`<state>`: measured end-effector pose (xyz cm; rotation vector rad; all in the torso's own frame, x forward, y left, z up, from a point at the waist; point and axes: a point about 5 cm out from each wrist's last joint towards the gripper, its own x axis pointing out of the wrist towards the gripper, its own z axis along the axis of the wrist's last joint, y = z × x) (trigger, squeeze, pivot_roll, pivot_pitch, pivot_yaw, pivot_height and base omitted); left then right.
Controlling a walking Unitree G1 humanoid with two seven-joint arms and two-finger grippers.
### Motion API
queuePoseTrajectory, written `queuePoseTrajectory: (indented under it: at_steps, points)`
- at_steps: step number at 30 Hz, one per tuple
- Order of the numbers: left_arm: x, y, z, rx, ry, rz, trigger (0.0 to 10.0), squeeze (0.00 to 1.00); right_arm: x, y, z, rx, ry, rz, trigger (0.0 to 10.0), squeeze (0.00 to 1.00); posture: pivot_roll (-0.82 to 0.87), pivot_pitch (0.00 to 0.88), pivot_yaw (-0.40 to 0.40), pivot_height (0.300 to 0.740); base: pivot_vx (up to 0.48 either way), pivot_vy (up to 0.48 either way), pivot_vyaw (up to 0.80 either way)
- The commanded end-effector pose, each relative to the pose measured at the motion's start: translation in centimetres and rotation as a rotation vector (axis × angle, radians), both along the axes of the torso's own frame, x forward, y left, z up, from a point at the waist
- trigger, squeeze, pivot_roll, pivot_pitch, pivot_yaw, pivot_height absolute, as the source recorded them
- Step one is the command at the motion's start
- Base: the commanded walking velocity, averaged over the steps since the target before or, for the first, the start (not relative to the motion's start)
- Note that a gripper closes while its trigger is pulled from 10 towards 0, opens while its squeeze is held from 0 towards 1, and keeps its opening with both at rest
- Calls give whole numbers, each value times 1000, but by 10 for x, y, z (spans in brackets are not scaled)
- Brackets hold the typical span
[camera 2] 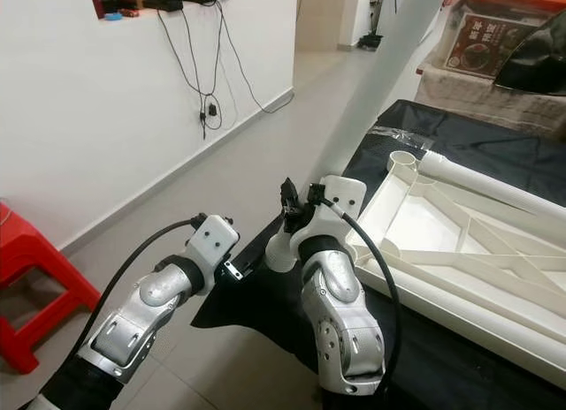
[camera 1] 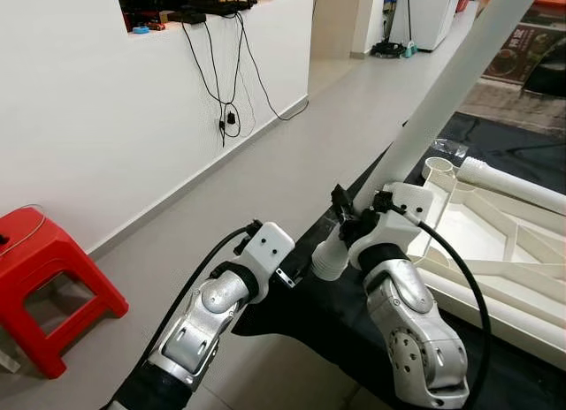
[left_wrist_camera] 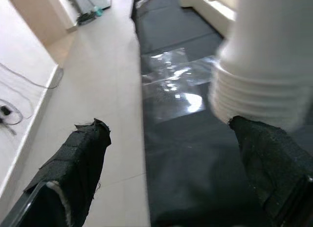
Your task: Building children table
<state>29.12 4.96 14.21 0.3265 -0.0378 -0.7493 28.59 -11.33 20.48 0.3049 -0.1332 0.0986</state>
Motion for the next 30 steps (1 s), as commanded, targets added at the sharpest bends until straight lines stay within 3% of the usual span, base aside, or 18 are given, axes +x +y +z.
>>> queuePoseTrajectory:
  at_steps: [1,11,17,24,30]
  points:
    - [-16,-26,-7,10,30,-149,10000,0,0,20,21,47,-106,108,10000,0,142,0,-15,740,0,0,0]
    - [-16,-28,-5,13,27,-188,10000,0,-4,28,23,51,-118,173,10000,0,138,0,-16,740,0,0,0]
    - [-7,-24,-1,33,-41,-122,10000,0,-9,33,20,45,-110,214,10000,0,135,0,-14,740,0,0,0]
    - [-9,-16,-10,71,-18,-87,10000,0,3,10,30,28,-161,42,10000,0,135,0,-13,740,0,0,0]
    - [-18,-22,-6,34,-27,-132,10000,0,7,2,32,6,-173,2,10000,0,139,0,-17,740,0,0,0]
